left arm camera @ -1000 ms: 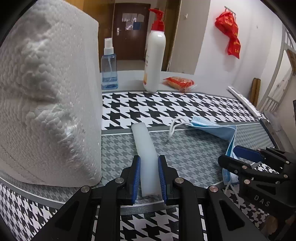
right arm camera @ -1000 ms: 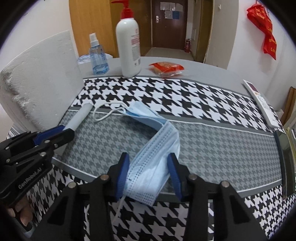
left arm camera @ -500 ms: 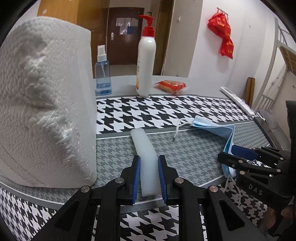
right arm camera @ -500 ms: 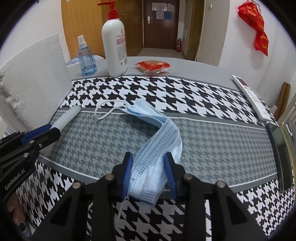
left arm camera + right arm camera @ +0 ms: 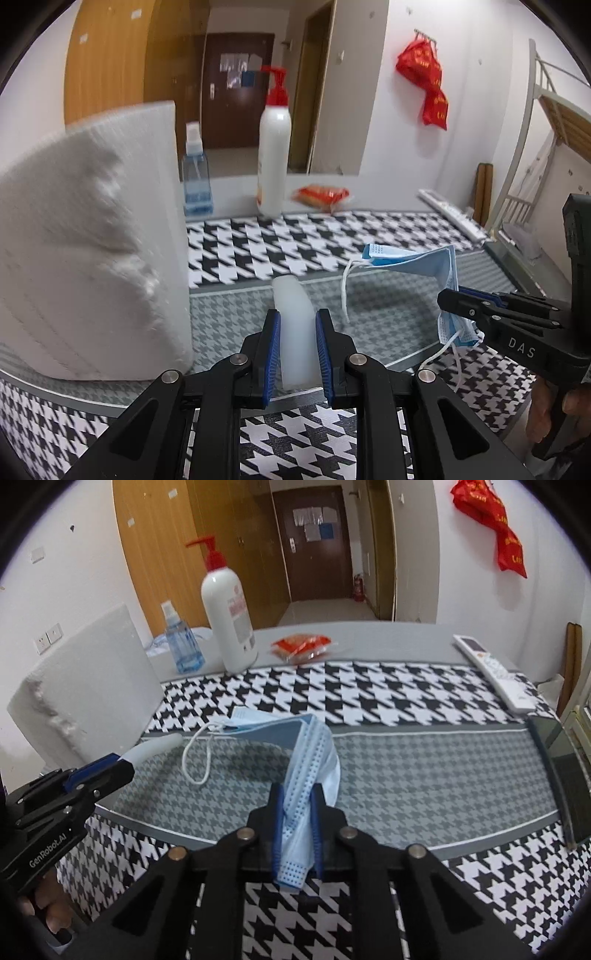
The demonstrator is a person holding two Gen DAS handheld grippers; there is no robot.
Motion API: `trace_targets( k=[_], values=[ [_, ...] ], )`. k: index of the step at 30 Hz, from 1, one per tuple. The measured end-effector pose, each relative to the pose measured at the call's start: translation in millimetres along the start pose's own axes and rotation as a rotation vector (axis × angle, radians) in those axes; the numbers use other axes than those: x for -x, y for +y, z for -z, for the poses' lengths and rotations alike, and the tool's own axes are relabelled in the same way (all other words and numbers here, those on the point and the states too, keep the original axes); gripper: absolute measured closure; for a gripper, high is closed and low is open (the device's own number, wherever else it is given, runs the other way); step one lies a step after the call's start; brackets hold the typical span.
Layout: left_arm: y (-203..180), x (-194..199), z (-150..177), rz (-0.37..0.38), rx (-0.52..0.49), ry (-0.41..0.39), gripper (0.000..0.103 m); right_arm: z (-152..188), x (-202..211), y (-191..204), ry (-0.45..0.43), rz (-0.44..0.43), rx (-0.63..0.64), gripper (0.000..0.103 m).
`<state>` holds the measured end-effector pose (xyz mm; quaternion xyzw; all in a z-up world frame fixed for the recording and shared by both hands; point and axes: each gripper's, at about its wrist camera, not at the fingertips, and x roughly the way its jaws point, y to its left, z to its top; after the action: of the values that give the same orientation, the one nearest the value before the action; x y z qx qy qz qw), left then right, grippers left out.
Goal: Organize soft objects
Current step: 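Lift the foam strip and blue mask and carry both toward the white foam box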
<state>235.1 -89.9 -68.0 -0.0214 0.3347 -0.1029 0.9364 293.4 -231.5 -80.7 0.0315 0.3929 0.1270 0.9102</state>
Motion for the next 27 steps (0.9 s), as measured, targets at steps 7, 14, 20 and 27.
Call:
trace_targets(
  k=[7, 14, 20, 27],
  values=[
    [-1.9, 20.1, -5.0, -0.006, -0.017, -0.054, 0.082, -5.4, 23.0, 6.4, -0.056, -0.01, 0.014, 0.086],
    [-1.4, 34.6, -8.1, -0.019, -0.034, -0.09, 0.082, -10.5, 39.4, 9.8, -0.102, -0.014, 0.008, 0.086],
    [-0.6, 42.4, -12.5, -0.023, -0.051, -0.117, 0.082, -15.2, 48.1, 13.2, -0.134, -0.015, 0.007, 0.086],
    [2.0, 54.1, -21.2, -0.032, -0.064, -0.15, 0.082, -20.4, 58.1, 15.8, -0.177, -0.019, -0.004, 0.086]
  ],
)
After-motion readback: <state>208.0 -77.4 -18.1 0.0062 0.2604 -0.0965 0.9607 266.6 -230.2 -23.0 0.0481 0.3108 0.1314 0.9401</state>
